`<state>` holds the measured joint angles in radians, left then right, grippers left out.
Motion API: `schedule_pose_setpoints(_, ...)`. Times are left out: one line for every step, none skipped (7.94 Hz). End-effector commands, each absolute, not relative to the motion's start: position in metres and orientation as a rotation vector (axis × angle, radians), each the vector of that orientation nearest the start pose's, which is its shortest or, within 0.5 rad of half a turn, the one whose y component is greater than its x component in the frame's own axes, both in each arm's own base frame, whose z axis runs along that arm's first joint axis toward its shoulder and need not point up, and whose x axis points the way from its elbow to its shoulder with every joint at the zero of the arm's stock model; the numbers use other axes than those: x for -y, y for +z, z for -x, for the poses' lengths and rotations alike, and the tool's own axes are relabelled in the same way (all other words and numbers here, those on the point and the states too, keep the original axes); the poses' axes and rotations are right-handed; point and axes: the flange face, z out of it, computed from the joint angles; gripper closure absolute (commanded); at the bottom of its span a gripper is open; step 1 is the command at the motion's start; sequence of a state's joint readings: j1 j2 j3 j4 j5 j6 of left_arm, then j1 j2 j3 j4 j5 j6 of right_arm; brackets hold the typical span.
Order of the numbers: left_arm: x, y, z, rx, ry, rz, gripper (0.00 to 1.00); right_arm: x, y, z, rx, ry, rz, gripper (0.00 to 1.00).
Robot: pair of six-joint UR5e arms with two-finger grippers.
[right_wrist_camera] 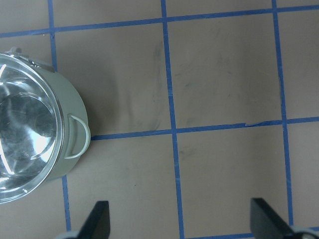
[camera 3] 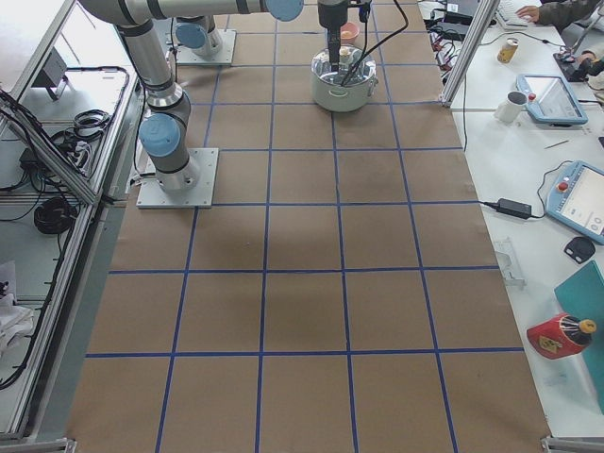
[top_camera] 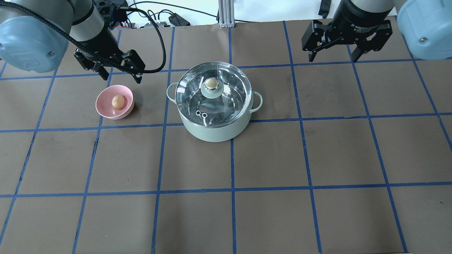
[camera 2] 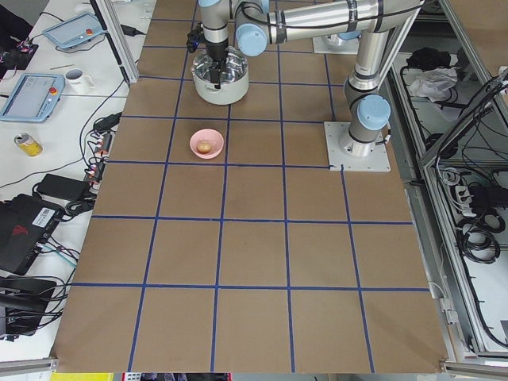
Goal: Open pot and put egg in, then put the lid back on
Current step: 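Move the right gripper to the lid knob while the left reaches the egg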
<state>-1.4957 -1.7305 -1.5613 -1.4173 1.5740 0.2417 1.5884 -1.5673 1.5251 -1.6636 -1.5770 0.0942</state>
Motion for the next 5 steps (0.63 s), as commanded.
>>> schedule_pose_setpoints(0.609, 0.362, 0.03, -3.16, -0.003, -0.289, 0.0, 0.522, 0.516, -0.155, -3.1, -0.267, -0.136, 0.0)
schedule_pose_setpoints(0.622, 0.339, 0.021, -3.152, -0.043, -0.294, 0.0, 0.537, 0.513, -0.177, -3.088, -0.261, -0.199, 0.0)
schedule_pose_setpoints(0.635, 0.311, 0.018, -3.14, -0.067, -0.315, 0.0, 0.552, 0.509, -0.213, -3.071, -0.267, -0.232, 0.0)
schedule_pose_setpoints(0.647, 0.288, 0.014, -3.125, -0.114, -0.323, 0.0, 0.565, 0.498, -0.243, -3.055, -0.271, -0.265, 0.0)
schedule_pose_setpoints(0.645, 0.281, -0.003, -3.119, -0.096, -0.375, 0.0, 0.574, 0.483, -0.261, -3.041, -0.285, -0.29, 0.0)
